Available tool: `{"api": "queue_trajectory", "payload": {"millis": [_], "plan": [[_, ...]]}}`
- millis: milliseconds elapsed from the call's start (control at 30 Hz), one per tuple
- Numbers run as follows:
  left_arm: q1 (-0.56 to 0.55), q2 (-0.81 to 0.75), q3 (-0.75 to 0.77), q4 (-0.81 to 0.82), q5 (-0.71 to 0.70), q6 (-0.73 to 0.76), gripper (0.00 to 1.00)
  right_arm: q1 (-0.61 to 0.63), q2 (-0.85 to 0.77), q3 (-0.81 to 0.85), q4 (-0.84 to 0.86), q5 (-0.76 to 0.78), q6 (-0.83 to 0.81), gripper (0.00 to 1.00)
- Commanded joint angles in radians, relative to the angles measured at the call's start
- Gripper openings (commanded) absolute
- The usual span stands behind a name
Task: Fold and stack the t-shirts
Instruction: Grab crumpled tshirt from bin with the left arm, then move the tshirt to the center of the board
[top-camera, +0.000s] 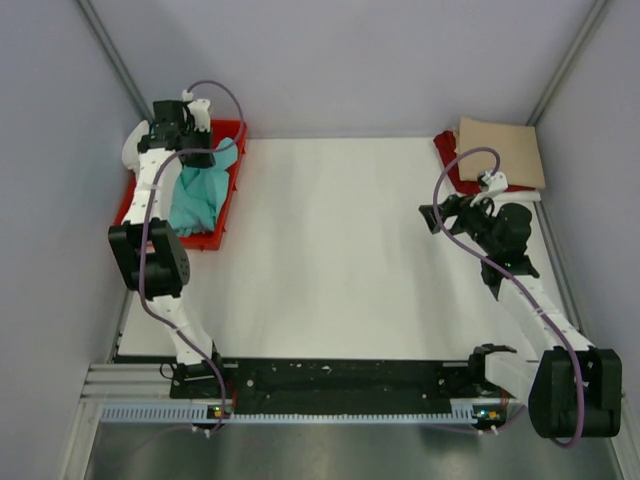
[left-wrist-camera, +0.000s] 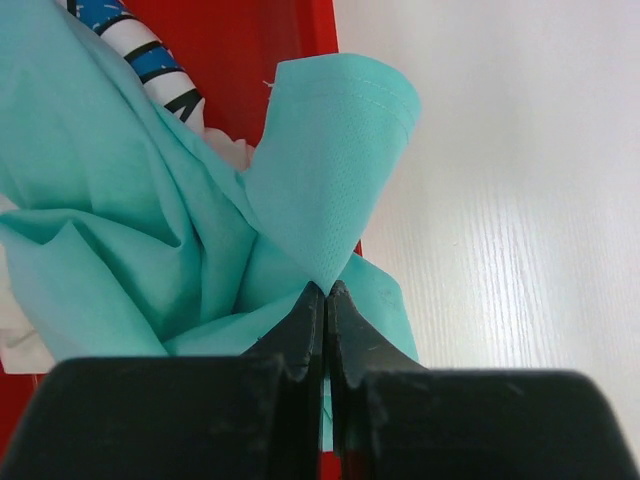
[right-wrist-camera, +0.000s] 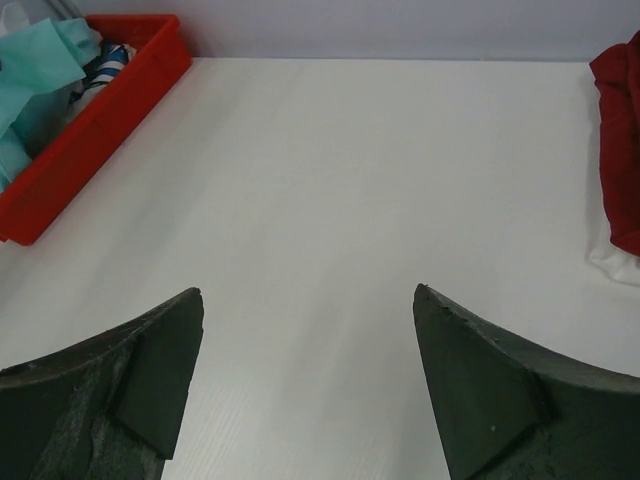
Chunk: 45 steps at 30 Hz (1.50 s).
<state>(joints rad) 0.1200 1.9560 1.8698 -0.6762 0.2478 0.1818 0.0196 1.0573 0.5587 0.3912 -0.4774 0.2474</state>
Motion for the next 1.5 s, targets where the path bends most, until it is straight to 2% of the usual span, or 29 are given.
{"api": "queue_trajectory", "payload": {"millis": [0,167,300,367,467,533,667,767,833,867,900,967,1033,1100,1133,1200,1300,1467], "plan": [[0.003,-0.173,0.020,-0.008,0.079,0.025,0.00,0.013,-0.036,0.067,-0.002,-0.021,0.009,0.84],[-0.029,-0.392,0.049,-0.046,0.136,0.056,0.00,0.011,-0.062,0.102,-0.047,-0.049,0.030,0.84],[-0.117,-0.456,0.207,-0.251,0.237,0.165,0.00,0.011,-0.089,0.112,-0.045,-0.067,0.056,0.84],[-0.241,-0.463,0.253,-0.359,0.235,0.224,0.00,0.011,-0.102,0.116,-0.048,-0.070,0.069,0.84],[-0.437,-0.460,0.217,-0.454,0.272,0.252,0.00,0.011,-0.118,0.130,-0.081,-0.043,0.075,0.85],[-0.549,-0.439,0.160,-0.456,0.312,0.242,0.00,0.011,-0.131,0.144,-0.123,0.005,0.082,0.86],[-0.768,-0.324,0.074,-0.405,0.300,0.229,0.00,0.008,-0.151,0.165,-0.224,0.135,0.092,0.88],[-0.858,-0.186,0.069,-0.399,0.329,0.245,0.00,0.005,-0.149,0.184,-0.308,0.226,0.075,0.89],[-0.894,-0.085,0.081,-0.407,0.341,0.254,0.09,0.000,-0.148,0.181,-0.342,0.238,0.070,0.89],[-0.902,-0.034,0.097,-0.419,0.343,0.254,0.18,0.002,-0.145,0.182,-0.353,0.235,0.066,0.89],[-0.907,0.010,0.121,-0.436,0.352,0.257,0.33,0.002,-0.142,0.187,-0.367,0.230,0.058,0.89],[-0.904,0.085,0.185,-0.496,0.357,0.268,0.55,0.002,-0.135,0.201,-0.388,0.226,0.038,0.89],[-0.893,0.109,0.235,-0.552,0.335,0.275,0.64,0.002,-0.122,0.227,-0.455,0.227,0.012,0.89],[-0.861,0.071,0.204,-0.531,0.347,0.275,0.84,0.002,-0.103,0.245,-0.497,0.214,-0.006,0.89],[-0.837,0.038,0.172,-0.510,0.350,0.275,0.89,0.002,-0.089,0.253,-0.512,0.192,-0.016,0.88],[-0.787,-0.030,0.097,-0.447,0.338,0.281,0.95,0.005,-0.054,0.256,-0.535,0.133,-0.013,0.85],[-0.665,-0.129,-0.035,-0.386,0.329,0.297,0.95,0.045,0.006,0.227,-0.549,0.088,0.050,0.79],[-0.458,-0.216,-0.190,-0.346,0.278,0.318,0.95,0.236,0.122,0.144,-0.486,0.050,0.070,0.80]]}}
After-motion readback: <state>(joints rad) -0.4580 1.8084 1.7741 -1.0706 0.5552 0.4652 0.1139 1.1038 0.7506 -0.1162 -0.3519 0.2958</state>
